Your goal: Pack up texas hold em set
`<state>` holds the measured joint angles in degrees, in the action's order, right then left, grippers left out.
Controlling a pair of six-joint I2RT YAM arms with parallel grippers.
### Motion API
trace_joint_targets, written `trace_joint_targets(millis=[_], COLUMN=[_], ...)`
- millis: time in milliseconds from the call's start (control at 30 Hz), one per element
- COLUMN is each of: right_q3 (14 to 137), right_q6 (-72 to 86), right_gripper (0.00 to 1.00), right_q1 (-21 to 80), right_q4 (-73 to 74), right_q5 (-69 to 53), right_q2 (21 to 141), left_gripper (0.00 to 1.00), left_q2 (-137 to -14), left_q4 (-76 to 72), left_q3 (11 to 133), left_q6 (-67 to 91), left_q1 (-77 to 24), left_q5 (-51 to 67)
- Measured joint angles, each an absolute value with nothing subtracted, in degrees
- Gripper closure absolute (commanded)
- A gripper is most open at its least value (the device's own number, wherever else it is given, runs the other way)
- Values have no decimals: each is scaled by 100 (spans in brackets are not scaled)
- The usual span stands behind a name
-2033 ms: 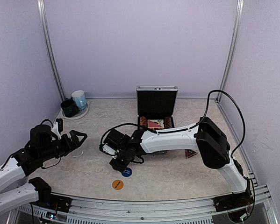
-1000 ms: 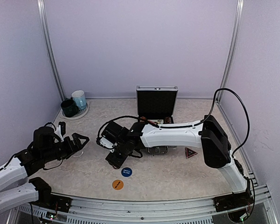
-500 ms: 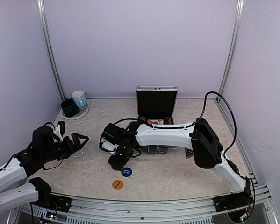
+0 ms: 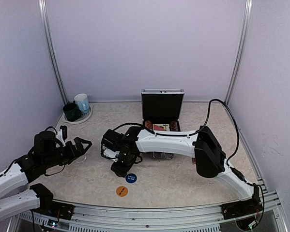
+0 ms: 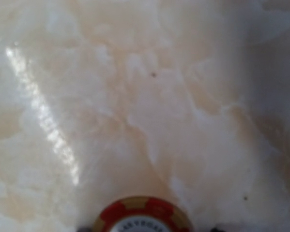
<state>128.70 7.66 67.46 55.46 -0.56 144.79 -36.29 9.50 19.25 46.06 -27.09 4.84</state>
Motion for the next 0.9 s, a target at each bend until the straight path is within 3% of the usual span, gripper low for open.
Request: trace_joint_targets(millis=[567, 900], right_q3=[12934, 12602], right_q6=[740, 757], right_gripper=[63, 64], right_q1=[6884, 6871], right_q4=[5577, 5304], right_q5=[185, 320], right_q2=[14538, 14363], left_gripper=[1, 1], left_q2=[-3706, -3712], left_q4=[989, 991], left_q3=[2005, 2010], left_q6=[4606, 4606], left_q1=[-2709, -2709], left_q5=[405, 405])
